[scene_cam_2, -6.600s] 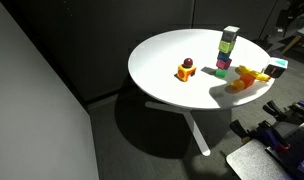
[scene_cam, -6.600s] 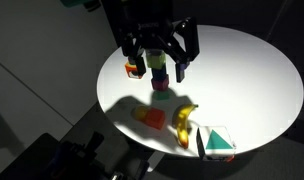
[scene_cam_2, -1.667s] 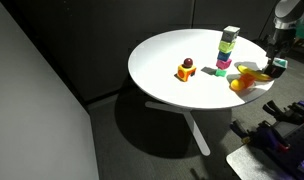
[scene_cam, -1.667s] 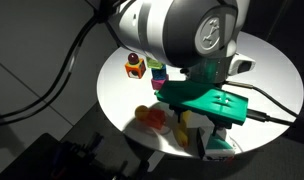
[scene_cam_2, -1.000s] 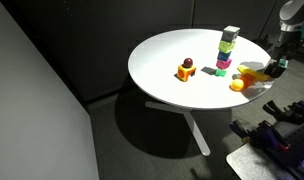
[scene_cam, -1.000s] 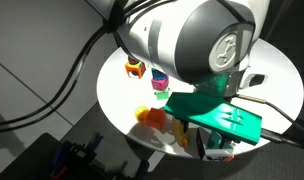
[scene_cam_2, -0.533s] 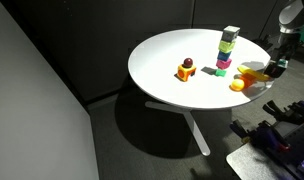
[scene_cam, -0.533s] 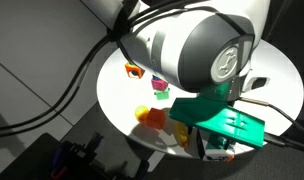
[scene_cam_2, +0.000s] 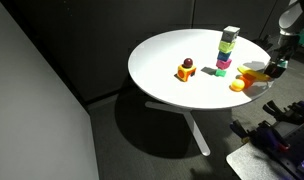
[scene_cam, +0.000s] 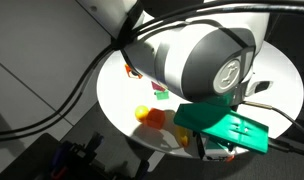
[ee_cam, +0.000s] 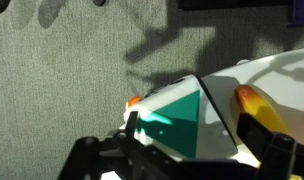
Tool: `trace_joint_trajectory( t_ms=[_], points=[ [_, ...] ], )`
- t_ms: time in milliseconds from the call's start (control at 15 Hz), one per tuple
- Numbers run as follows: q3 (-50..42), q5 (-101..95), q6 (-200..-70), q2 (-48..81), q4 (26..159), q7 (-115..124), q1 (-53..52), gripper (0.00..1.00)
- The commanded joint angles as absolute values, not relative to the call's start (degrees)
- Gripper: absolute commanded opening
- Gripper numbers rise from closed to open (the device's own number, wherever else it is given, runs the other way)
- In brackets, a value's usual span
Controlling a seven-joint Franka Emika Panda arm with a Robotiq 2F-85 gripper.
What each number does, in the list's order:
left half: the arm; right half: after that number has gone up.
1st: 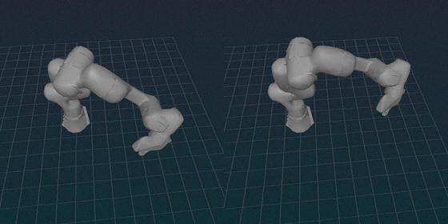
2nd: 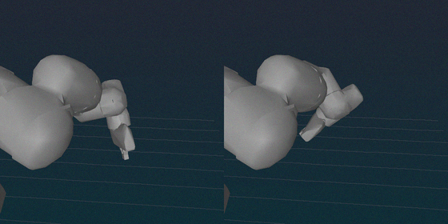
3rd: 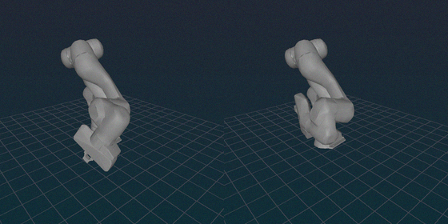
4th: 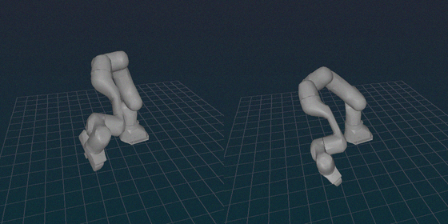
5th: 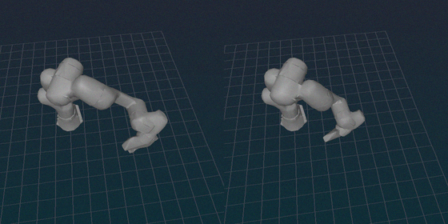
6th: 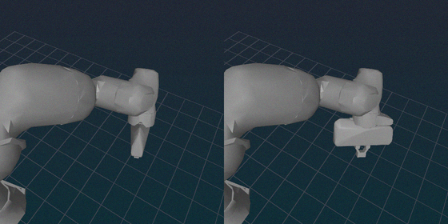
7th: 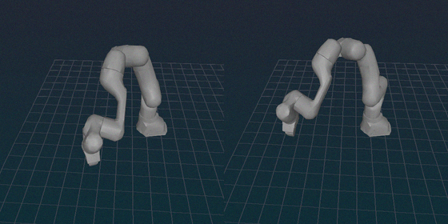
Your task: Put the square plush toy on top of the orange block
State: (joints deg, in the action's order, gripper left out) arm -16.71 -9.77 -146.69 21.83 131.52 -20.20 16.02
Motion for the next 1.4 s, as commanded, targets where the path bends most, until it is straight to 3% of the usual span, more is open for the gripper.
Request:
trace_joint_trajectory(
  t_ms=[0, 267, 333, 400, 867, 1067, 1133, 1333],
  points=[
    [-16.3, -11.5, -148.6, 23.3, 130.7, -19.8, 17.3, 1.00],
    [-16.2, -11.3, -148.6, 24.6, 130.2, -19.4, 17.2, 1.00],
    [-16.0, -10.9, -147.9, 24.7, 130.0, -19.6, 17.3, 0.75],
    [-16.0, -10.8, -147.6, 24.7, 129.9, -19.4, 17.3, 0.73],
    [-17.1, -11.7, -141.6, 21.7, 129.4, -18.1, 16.6, 0.24],
    [-17.9, -12.4, -137.4, 20.6, 128.8, -16.8, 16.3, 0.07],
    [-18.1, -12.8, -136.3, 20.1, 128.6, -16.4, 16.3, 0.09],
    [-18.3, -14.0, -134.0, 18.7, 128.0, -14.8, 16.1, 0.05]
  ],
)
